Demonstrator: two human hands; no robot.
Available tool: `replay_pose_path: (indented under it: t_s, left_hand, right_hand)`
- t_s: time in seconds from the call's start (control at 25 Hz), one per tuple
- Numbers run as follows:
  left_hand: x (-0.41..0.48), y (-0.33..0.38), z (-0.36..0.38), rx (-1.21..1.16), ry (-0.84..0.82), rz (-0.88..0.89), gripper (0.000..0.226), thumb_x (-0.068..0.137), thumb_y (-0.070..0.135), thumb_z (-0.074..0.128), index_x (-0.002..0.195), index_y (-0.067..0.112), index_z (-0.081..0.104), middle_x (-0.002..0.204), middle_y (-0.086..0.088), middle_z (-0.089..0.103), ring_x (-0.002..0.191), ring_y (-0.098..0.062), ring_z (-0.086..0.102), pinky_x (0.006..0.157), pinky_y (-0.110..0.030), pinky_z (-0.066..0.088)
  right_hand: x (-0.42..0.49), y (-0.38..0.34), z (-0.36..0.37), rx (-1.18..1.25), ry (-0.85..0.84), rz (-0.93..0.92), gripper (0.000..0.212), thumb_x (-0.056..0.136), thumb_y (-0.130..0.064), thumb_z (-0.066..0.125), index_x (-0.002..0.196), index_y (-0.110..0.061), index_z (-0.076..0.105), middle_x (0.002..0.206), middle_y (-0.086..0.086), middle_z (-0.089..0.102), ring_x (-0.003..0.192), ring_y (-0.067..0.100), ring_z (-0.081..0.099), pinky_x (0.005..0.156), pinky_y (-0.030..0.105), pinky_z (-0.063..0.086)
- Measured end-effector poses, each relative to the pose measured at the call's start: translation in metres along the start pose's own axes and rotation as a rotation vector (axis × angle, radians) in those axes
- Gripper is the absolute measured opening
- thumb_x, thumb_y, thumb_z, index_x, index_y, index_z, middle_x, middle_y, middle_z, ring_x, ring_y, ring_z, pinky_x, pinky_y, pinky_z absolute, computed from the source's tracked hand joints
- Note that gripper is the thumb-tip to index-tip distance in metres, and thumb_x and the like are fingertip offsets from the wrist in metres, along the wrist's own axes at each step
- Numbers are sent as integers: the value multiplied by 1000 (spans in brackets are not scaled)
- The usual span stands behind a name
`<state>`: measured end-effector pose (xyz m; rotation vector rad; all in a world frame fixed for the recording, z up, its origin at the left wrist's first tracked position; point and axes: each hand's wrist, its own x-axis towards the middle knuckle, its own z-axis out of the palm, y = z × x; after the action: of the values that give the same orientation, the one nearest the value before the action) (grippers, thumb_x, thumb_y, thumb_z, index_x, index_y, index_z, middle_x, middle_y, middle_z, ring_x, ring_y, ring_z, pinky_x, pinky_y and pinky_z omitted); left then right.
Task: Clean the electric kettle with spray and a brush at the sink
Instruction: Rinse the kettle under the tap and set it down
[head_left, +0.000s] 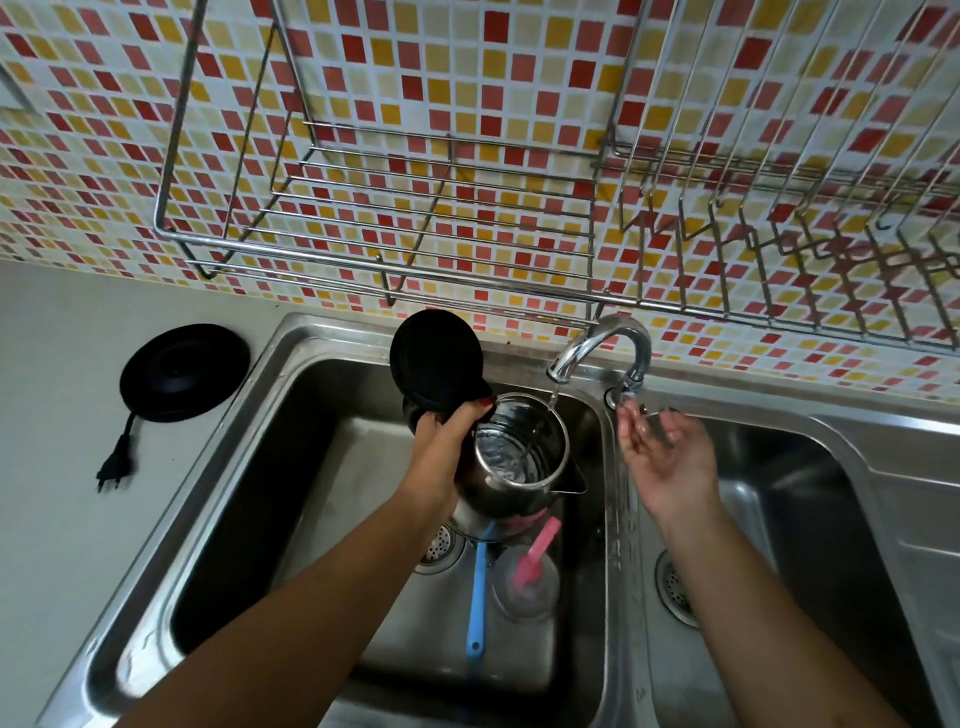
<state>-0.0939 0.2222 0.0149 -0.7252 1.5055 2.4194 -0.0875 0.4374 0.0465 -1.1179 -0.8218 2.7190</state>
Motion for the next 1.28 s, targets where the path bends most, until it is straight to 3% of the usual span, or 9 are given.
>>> replay_pose_path:
  t_s: [0.08, 0.2, 0.44, 0.52, 0.64, 0.84, 1.08, 1.2, 1.28]
  left_hand:
    - [-1, 2, 0, -4, 17, 9, 75, 54, 30, 83, 120, 12, 51, 117, -11, 67, 111, -28, 64, 103, -50, 47]
    - [-11, 11, 5, -10, 27, 62, 58, 62, 24, 78, 114, 13, 54, 112, -9, 67, 109, -27, 65, 100, -47, 50]
    - [-51, 35, -40, 41, 130, 216, 50, 71, 16, 75, 116, 7, 56, 104, -10, 67, 93, -22, 69, 76, -34, 57]
    - [-76, 10, -52, 36, 136, 212, 52, 66, 18, 75, 114, 8, 60, 107, -12, 69, 99, -27, 69, 81, -38, 57]
    - [-99, -6, -39, -2, 177, 142, 53, 67, 21, 77, 115, 7, 58, 104, -10, 70, 102, -29, 68, 88, -42, 55]
    - [-118, 16, -68, 59, 147, 359, 14, 78, 11, 72, 91, 15, 70, 87, -4, 75, 89, -25, 71, 83, -41, 56]
    - [-138, -8, -60, 133, 208, 310, 33, 74, 24, 78, 101, 30, 60, 104, -2, 70, 106, -25, 67, 97, -48, 51]
    - [-137, 0, -58, 361, 169, 566, 42, 62, 48, 82, 98, 50, 62, 112, 3, 67, 113, -18, 62, 100, -48, 48]
    - [-137, 8, -56, 528, 177, 690, 41, 58, 56, 78, 91, 59, 55, 110, 9, 59, 121, -21, 52, 106, -48, 41]
  right_hand:
    - [-11, 22, -4, -291, -58, -20, 14, 93, -23, 48, 95, -13, 57, 112, 9, 63, 122, 25, 54, 99, 37, 44]
    - [-21, 58, 0, -852, -313, -10, 52, 78, -58, 59, 126, -40, 52, 130, -6, 59, 120, 18, 55, 97, 49, 47]
    - [-53, 120, 1, -1058, -456, -96, 31, 80, -50, 54, 105, -69, 48, 113, -15, 63, 116, 20, 57, 105, 60, 39]
    - [-68, 122, -20, -1084, -468, -119, 30, 83, -45, 53, 108, -62, 53, 120, -12, 65, 120, 18, 56, 110, 59, 32]
    - [-69, 111, -32, -973, -405, -137, 27, 93, -22, 51, 111, -38, 63, 124, 6, 66, 111, 18, 63, 103, 43, 47]
    - [-90, 136, -22, -1055, -556, -193, 41, 78, -47, 52, 118, -44, 58, 122, -5, 66, 116, 16, 60, 102, 50, 47]
    - [-73, 126, -52, -1218, -576, -201, 54, 84, -70, 40, 129, -43, 53, 137, -12, 56, 139, 13, 36, 121, 52, 7]
    - [-65, 103, -65, -1241, -449, -444, 51, 98, -46, 31, 143, -23, 40, 149, 1, 41, 140, 18, 35, 119, 42, 23]
    - [-48, 92, -92, -1605, -267, -711, 60, 98, -46, 24, 148, -13, 27, 157, 11, 26, 147, 26, 21, 121, 43, 17]
